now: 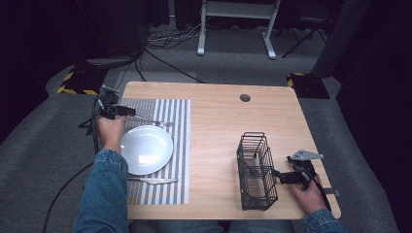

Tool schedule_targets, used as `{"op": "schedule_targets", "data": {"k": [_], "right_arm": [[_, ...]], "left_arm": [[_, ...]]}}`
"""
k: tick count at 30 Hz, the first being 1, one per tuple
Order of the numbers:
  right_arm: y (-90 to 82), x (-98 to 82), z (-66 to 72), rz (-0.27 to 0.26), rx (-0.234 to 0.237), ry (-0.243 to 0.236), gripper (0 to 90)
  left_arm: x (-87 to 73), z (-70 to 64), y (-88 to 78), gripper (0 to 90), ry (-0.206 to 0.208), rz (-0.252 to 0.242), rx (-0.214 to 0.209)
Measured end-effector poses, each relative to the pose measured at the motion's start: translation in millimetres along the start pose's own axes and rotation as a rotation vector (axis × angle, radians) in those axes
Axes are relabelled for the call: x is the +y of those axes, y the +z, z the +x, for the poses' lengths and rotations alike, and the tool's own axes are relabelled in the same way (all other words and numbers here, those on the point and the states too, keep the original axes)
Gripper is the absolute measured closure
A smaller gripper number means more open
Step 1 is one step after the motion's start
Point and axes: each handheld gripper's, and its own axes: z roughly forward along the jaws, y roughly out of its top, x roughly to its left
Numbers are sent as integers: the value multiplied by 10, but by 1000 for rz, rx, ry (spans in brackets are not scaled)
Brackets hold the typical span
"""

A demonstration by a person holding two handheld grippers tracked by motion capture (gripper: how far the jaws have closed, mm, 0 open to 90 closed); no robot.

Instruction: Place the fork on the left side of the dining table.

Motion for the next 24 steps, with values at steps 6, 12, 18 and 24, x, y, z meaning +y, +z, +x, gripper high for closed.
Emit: {"op": "schedule_targets", "data": {"k": [6, 12, 18, 24], "right_arm": [[0, 0, 0, 0, 0, 0, 81], [0, 0, 1, 0, -1, 1, 81], [0, 0, 0, 0, -1, 1, 81], [0, 0, 0, 0, -1, 0, 81]], "left_arm": [[-2, 26, 44, 534, -11, 16, 5], [9, 33, 105, 525, -20, 24, -7], [-18, 38, 152, 524, -26, 39, -10], [-46, 28, 176, 525, -36, 50, -29]]}}
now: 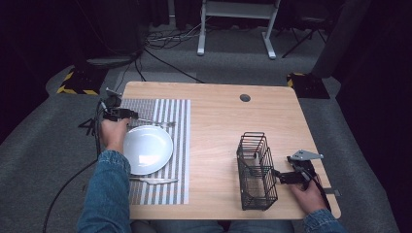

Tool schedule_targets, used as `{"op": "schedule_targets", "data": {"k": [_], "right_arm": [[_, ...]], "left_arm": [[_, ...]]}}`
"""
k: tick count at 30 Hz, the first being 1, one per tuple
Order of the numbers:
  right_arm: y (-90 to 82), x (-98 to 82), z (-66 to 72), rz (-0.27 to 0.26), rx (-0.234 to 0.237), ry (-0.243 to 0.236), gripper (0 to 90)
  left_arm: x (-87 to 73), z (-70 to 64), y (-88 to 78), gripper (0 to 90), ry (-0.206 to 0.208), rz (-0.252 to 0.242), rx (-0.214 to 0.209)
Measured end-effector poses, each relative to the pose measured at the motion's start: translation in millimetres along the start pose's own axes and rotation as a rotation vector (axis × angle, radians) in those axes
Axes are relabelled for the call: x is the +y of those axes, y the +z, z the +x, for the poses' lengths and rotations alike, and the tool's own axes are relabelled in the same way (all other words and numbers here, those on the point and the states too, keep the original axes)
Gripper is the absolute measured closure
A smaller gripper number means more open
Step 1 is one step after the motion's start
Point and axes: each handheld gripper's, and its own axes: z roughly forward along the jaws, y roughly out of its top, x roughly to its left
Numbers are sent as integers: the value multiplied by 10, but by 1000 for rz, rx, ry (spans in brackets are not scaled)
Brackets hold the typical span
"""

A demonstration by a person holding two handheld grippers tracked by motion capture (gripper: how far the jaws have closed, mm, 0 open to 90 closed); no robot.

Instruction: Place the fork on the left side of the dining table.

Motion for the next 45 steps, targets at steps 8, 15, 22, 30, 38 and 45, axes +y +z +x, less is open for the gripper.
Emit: {"op": "schedule_targets", "data": {"k": [8, 15, 22, 30, 38, 45], "right_arm": [[0, 0, 0, 0, 0, 0, 81], [0, 0, 0, 0, 1, 0, 81], [0, 0, 0, 0, 0, 0, 82], [-9, -8, 16, -1, -11, 10, 89], [-12, -9, 16, 0, -11, 10, 89], [-12, -9, 16, 0, -11, 10, 89]], "left_arm": [[-7, 44, -51, 492, -17, -23, 35], [-21, 36, -134, 487, -7, -70, 62], [-27, -124, -271, 480, 55, -107, 58], [-89, -484, -593, 410, 154, -173, 60], [-229, -771, -909, 397, 215, -219, -7], [-396, -972, -1105, 392, 257, -233, -53]]}}
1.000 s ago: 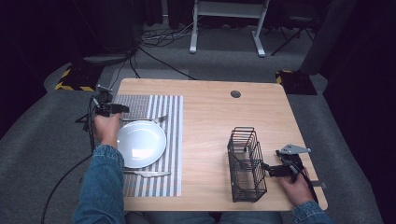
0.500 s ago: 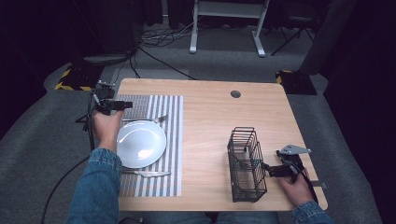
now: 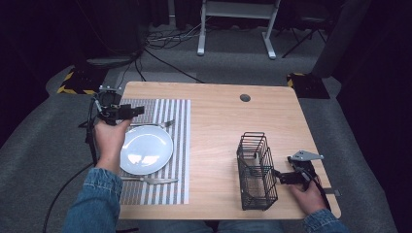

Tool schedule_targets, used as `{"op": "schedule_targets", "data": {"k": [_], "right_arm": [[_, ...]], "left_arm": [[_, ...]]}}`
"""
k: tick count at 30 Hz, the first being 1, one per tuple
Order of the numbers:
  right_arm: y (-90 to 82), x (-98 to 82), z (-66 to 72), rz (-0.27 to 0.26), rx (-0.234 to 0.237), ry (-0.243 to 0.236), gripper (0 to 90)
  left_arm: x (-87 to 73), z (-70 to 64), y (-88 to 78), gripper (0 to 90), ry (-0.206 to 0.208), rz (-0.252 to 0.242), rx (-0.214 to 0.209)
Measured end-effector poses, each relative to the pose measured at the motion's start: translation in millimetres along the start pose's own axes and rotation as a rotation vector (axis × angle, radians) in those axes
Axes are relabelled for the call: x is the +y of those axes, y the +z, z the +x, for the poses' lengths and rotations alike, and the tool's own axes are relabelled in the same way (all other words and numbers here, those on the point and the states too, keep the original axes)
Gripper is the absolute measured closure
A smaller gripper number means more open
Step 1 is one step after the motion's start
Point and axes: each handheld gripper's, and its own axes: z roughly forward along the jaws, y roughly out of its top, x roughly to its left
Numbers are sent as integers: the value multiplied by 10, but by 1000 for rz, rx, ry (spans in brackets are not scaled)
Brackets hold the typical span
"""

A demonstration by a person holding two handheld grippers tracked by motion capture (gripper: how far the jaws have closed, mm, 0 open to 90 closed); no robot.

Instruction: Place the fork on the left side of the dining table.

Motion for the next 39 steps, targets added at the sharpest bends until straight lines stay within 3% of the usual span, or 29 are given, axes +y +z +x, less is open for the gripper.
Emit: {"op": "schedule_targets", "data": {"k": [15, 20, 26, 35, 39], "right_arm": [[2, 2, -2, 0, -1, 0, 89], [2, 2, -2, 0, 0, 0, 89], [3, 3, -4, 0, 1, -1, 88], [3, 3, -4, 0, 1, -2, 88], [3, 3, -4, 0, 2, -2, 89]], "left_arm": [[-319, -546, -391, 387, 136, -53, -53], [-472, -766, -471, 370, 171, -67, -118], [-622, -991, -539, 369, 220, -81, -162], [-813, -1081, -559, 338, 243, -132, -187], [-961, -1081, -488, 329, 233, -171, -166]]}}
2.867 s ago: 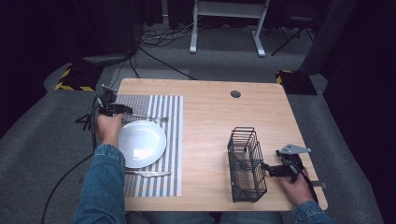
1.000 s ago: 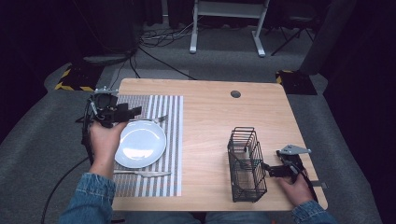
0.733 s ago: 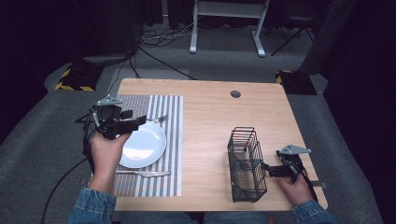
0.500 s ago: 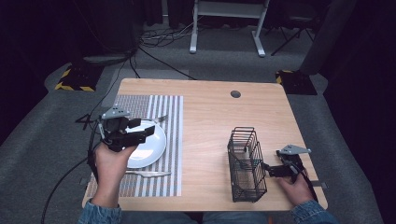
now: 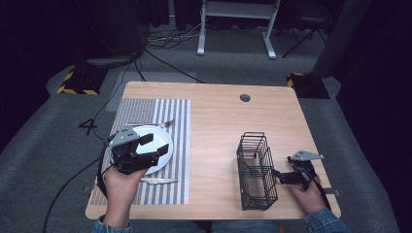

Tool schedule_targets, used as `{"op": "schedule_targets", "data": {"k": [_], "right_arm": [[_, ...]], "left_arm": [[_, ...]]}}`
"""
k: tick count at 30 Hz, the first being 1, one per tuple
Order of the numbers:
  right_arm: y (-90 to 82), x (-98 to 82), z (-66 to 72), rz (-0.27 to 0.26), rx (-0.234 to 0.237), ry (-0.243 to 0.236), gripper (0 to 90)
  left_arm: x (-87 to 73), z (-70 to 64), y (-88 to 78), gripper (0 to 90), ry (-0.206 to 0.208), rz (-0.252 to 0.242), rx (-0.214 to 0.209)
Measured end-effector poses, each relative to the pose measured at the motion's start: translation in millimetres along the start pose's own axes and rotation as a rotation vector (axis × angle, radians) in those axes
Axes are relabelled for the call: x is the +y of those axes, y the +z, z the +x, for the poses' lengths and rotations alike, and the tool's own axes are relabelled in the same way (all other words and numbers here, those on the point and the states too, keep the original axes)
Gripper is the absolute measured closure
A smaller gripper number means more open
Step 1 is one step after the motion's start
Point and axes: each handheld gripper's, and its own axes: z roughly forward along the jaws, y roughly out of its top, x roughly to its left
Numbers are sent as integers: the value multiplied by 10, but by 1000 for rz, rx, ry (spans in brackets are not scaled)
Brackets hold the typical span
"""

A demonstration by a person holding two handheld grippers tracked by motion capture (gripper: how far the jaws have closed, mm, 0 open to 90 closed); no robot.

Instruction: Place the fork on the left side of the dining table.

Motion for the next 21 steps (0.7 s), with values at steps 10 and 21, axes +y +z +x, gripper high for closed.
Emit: {"op": "schedule_targets", "data": {"k": [10, 21], "right_arm": [[-4, -3, -4, 0, 4, -3, 89], [-9, -8, -15, 0, 16, -12, 89]], "left_arm": [[-243, -190, 156, 283, 48, -21, -3], [-599, -478, 560, 284, 45, 101, -88]]}}
